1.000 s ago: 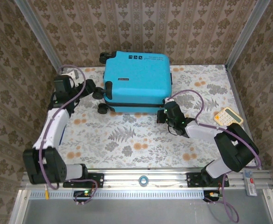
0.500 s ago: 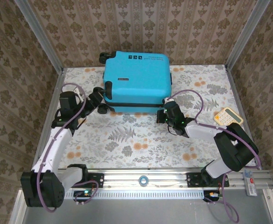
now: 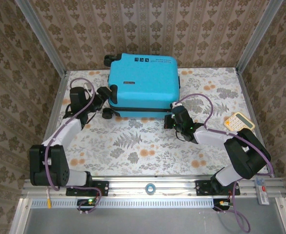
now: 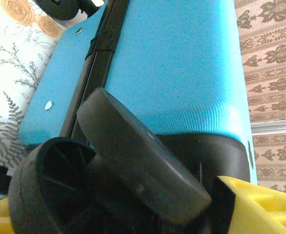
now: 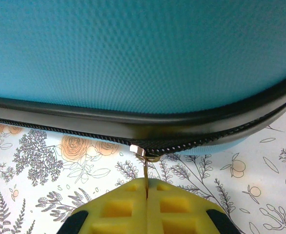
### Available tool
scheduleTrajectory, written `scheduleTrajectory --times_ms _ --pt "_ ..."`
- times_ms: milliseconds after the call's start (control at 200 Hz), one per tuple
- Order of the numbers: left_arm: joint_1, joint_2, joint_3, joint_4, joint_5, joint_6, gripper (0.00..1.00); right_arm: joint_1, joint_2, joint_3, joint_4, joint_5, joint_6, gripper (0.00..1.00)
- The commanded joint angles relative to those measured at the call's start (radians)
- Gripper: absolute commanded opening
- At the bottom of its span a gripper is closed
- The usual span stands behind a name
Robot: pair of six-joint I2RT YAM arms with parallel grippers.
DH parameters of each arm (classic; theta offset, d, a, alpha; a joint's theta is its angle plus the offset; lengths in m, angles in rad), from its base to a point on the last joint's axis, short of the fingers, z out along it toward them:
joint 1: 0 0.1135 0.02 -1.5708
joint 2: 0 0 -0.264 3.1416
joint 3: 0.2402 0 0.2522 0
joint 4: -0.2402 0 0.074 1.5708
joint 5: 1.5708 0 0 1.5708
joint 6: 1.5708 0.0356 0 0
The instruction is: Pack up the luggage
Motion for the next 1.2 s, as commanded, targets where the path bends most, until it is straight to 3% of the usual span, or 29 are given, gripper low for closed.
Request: scheduleTrajectory --times_ms 0,415,615,735,1010,1190 --pt "0.007 0.021 0.044 0.102 0.018 -0.038 0.70 0.013 -0.003 -0.018 -0.076 -0.042 -0.027 0.00" --pt "0.014 0.049 0.053 0.122 0.022 -0.040 0.50 0.014 -0.001 -0.022 -0.055 -0.060 -0.070 0.00" --pt "0.024 0.071 0.056 0.141 0.040 -0.040 0.27 0.015 -0.007 -0.023 -0.060 -0.054 -0.083 0.00" --pt "0.047 0.081 0.059 0.119 0.062 -0.016 0.22 0.011 -0.010 -0.026 -0.060 -0.040 -0.084 0.00" --pt "0.134 0.156 0.160 -0.102 0.120 0.182 0.12 -0.129 0.017 -0.025 -0.085 -0.086 -0.043 0.00" --pt "0.186 0.205 0.222 -0.228 0.120 0.324 0.10 -0.217 0.014 -0.025 -0.118 -0.115 -0.044 0.00"
